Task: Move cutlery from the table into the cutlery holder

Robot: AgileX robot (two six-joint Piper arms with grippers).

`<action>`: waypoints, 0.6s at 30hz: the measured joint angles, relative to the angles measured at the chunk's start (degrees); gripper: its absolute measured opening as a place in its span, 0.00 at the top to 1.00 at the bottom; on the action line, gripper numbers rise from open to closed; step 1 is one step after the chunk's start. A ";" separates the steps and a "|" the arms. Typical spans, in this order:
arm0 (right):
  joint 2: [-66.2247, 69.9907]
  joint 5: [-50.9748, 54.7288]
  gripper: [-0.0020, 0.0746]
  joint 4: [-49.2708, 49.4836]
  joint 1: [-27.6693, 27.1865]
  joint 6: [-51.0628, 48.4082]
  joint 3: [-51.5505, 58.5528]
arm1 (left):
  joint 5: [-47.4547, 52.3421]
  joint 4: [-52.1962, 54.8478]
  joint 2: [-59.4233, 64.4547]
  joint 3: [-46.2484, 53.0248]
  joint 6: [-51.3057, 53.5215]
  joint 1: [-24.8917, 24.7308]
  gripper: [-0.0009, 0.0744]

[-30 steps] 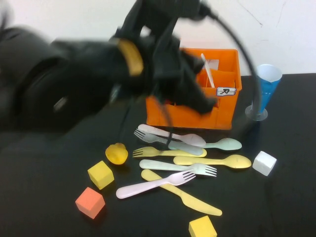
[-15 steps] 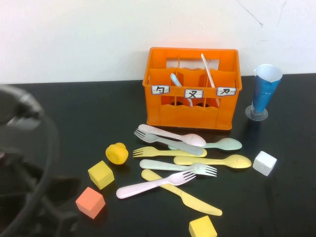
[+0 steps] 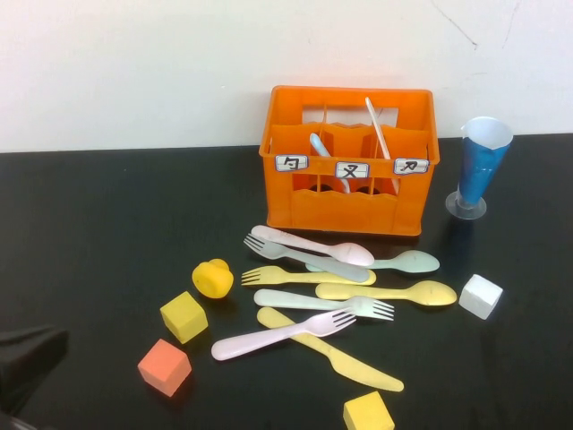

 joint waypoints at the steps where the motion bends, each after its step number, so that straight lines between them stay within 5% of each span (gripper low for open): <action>1: 0.00 0.00 0.98 0.00 0.00 0.00 0.00 | -2.66 0.00 -1.63 1.79 0.00 1.80 0.99; 11: 0.00 0.00 0.98 0.11 0.00 0.00 0.00 | -23.05 -15.82 -22.09 23.86 17.93 29.40 0.99; 18: 0.00 0.00 0.98 0.11 0.00 0.00 0.00 | -21.35 -18.43 -32.18 34.50 20.08 38.73 0.99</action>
